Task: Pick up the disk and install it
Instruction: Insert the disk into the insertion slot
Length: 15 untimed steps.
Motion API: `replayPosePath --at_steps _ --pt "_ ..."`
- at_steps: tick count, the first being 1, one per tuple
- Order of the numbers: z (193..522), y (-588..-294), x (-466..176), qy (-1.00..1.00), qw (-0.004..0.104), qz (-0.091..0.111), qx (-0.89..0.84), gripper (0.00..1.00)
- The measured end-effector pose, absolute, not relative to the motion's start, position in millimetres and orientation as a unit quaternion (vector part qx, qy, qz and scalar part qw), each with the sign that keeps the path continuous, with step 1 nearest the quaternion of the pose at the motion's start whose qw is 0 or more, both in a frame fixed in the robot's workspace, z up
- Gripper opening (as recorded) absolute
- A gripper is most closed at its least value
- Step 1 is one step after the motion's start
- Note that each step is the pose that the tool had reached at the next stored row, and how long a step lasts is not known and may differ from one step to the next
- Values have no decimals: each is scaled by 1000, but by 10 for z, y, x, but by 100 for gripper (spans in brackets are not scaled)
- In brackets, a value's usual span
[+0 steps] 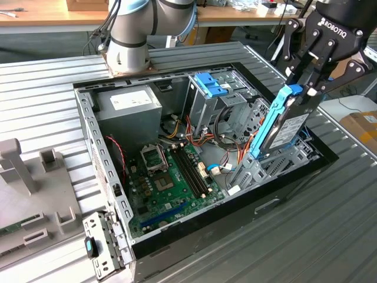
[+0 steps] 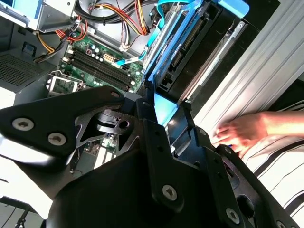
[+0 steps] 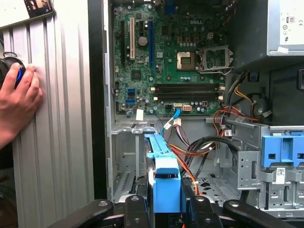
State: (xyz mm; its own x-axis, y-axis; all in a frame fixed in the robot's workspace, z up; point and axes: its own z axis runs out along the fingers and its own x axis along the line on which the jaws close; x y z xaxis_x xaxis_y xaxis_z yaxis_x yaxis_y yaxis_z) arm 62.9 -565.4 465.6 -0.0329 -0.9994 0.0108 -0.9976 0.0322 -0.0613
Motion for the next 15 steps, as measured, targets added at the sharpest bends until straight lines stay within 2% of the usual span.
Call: replayPosePath --at_steps 15 --pt "4685 -5673 663 728 21 -21 -685 36"
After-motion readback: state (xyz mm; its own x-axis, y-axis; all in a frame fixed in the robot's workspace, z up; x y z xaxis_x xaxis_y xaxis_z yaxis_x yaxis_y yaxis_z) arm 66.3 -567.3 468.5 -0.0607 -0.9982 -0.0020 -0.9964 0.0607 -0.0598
